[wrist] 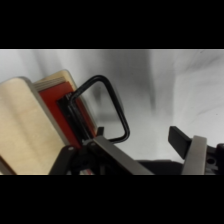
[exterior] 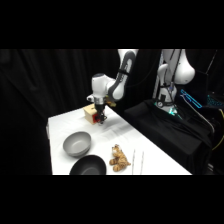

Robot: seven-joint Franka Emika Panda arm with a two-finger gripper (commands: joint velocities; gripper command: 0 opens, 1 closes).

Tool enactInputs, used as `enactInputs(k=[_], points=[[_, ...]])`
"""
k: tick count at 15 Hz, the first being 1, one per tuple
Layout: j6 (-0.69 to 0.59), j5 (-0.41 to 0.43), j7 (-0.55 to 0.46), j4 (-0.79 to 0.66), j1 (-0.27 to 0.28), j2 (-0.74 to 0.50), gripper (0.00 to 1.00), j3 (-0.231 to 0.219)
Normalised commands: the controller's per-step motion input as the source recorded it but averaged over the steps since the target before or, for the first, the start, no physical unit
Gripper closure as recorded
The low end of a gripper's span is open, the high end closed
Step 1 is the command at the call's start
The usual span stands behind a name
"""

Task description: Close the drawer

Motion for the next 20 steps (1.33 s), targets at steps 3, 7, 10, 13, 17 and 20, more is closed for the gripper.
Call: enactInputs(k=[3,7,10,13,17,20], points=[[-0.46,0.088,-0.24,0.01,0.08,-0.39,0.0,-0.078],[-0.49,0.215,-0.28,0.05,0.07,-0.39,0.0,-0.05],[-0.49,0.245,-0.26,0.1,0.09,-0.37,0.0,-0.082],[-0.47,0.217,-0.21,0.16,0.108,-0.29,0.0,-0.117],[-0.41,0.162,-0.13,0.22,0.126,-0.18,0.0,-0.119],[-0.31,0.155,-0.11,0.22,0.115,-0.08,0.0,-0.1]])
